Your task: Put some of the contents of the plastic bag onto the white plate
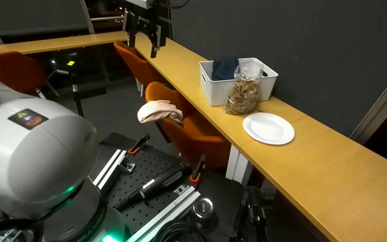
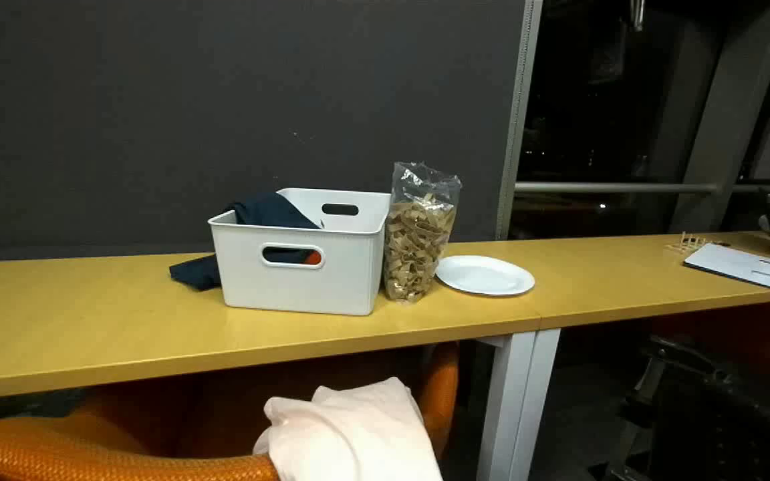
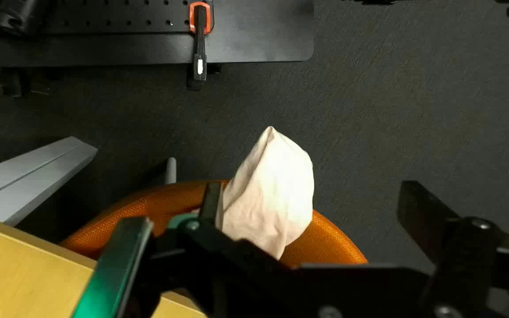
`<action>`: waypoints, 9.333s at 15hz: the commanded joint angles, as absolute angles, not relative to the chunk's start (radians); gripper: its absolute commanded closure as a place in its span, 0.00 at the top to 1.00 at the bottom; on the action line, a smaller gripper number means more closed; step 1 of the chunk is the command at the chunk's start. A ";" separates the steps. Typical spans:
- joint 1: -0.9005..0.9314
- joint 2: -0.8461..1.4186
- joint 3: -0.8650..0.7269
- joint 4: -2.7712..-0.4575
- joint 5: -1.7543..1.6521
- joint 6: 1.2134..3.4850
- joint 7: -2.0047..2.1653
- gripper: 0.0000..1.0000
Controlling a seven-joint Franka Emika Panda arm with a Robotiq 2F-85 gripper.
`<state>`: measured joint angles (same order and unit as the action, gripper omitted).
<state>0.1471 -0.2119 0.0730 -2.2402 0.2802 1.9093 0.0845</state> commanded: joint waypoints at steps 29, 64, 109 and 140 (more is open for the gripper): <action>-0.110 0.370 -0.113 -1.701 -0.167 2.479 -0.015 0.77; -0.143 0.793 -0.040 -1.490 -0.022 2.671 -0.059 0.79; -0.056 0.331 -0.237 -1.794 -0.175 2.512 0.263 0.03; 0.125 0.821 -0.536 -1.764 -0.144 2.914 0.407 0.94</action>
<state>0.0961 0.8403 -0.5028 -1.7461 -0.1654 2.9298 0.4043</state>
